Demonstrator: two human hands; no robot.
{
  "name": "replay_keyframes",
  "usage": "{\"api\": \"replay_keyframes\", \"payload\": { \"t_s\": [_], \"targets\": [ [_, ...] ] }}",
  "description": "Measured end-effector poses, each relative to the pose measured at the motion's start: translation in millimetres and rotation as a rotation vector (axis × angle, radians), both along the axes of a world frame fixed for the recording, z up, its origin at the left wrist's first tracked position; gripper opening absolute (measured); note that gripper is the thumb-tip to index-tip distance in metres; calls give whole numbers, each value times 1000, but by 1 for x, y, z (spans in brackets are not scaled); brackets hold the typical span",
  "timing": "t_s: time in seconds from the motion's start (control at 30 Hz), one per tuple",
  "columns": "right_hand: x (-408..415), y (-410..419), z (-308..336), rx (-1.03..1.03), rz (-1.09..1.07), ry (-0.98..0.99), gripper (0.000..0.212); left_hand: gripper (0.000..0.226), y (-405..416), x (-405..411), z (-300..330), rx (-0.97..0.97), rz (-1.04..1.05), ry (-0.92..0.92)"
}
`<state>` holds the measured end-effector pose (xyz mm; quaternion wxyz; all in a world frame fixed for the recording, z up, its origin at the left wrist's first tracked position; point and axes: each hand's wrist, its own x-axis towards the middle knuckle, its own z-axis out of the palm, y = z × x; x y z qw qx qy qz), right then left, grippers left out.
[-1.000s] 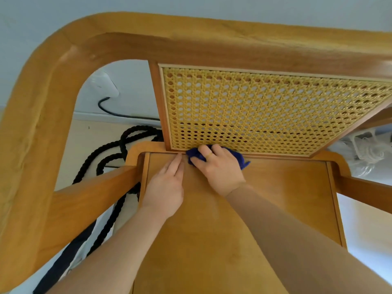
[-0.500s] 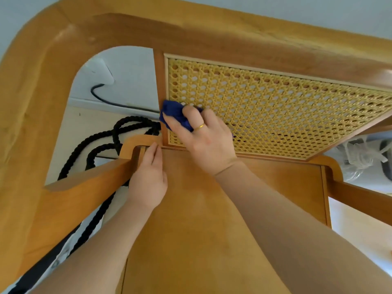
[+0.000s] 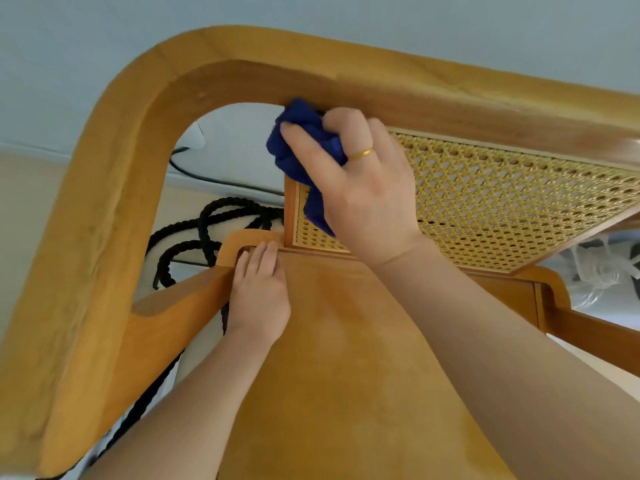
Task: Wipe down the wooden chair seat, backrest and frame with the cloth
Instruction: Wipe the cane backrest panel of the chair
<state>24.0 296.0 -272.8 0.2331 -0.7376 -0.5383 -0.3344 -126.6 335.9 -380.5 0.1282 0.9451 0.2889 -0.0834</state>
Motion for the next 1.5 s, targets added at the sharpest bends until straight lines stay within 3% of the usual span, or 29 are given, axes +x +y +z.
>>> {"api": "replay_keyframes", "payload": {
  "t_s": [0.13, 0.23, 0.37, 0.47, 0.63, 0.73, 0.9, 1.03, 1.13, 1.23, 1.4, 1.5],
  "targets": [
    [-4, -11, -44, -129, 41, -34, 30, 35, 8, 4, -8, -6, -15, -50],
    [-20, -42, -102, -404, 72, 6, 34, 17, 9, 10, 4, -58, -34, -24],
    [-38, -64, -132, -574, 1, 178, 33, 37, 7, 4, -3, -50, -16, -32],
    [-32, -59, -102, -475, 10, 228, 35, 44, 2, 2, 0, -51, -6, -24],
    [-20, -22, -16, -40, -79, 258, 47, 63, -5, 6, 6, 11, 5, 183],
    [-16, 4, 11, 80, -122, 323, 43, 66, -6, 12, 12, 6, 27, 227],
    [-9, -13, 6, 17, -205, 336, 36, 68, -7, 16, 17, -9, 38, 255],
    [16, -58, 10, 76, -350, 570, 33, 69, -7, 14, 15, -3, 12, 276],
    [17, -69, 10, 70, -394, 510, 41, 67, -6, 12, 14, 4, -2, 291],
    [2, -41, 8, 83, -363, 535, 37, 66, -7, 13, 14, 3, -5, 293],
    [-17, 0, -3, 64, -225, 361, 23, 65, -7, 13, 14, -4, -8, 285],
    [-8, -21, 1, -13, -255, 389, 34, 71, -9, 10, 12, 6, -14, 290]
  ]
}}
